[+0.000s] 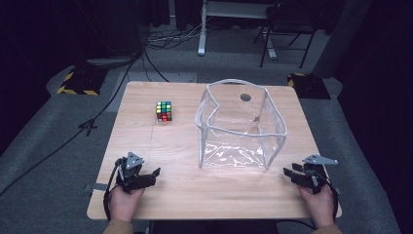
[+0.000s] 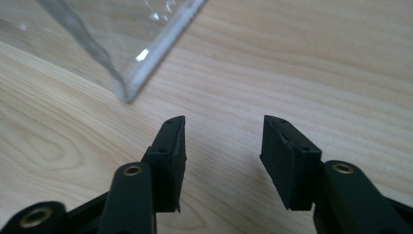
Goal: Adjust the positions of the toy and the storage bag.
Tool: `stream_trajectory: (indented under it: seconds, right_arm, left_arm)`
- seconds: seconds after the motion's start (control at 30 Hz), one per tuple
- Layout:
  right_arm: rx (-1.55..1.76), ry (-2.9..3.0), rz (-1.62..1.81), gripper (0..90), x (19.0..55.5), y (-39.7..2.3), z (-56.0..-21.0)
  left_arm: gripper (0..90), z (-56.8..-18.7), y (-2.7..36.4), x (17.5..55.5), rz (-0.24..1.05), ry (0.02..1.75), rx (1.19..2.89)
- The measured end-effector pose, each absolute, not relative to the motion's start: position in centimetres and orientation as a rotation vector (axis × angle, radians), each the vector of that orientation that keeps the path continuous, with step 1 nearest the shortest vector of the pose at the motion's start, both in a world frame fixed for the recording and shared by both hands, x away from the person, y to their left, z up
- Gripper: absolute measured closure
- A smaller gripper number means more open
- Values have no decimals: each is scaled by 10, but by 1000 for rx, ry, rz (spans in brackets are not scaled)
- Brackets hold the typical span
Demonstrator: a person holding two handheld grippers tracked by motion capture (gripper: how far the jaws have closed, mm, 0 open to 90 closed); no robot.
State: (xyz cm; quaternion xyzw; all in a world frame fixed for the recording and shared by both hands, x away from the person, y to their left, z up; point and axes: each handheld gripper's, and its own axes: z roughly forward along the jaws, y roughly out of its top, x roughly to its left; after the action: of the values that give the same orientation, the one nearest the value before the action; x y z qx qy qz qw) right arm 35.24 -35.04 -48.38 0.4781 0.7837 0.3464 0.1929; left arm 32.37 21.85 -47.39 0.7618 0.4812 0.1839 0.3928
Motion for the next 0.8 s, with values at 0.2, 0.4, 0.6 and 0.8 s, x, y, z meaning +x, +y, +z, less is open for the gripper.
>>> stream_trajectory:
  seconds: [0.2, 0.4, 0.6, 0.8]
  right_arm:
    - [1242, 2214, 1046, 515, 342, -337, -460]
    - [1194, 2232, 1127, 520, 346, -327, -442]
    - [1147, 2281, 1150, 555, 355, -309, -431]
    - [1163, 2340, 1173, 717, 368, -305, -429]
  left_arm:
    - [212, -451, 189, 327, 430, 1117, 1943]
    - [230, -430, 148, 333, 431, 1002, 1964]
    - [241, -438, 105, 348, 382, 936, 2016]
    - [585, -446, 84, 375, 371, 961, 2044]
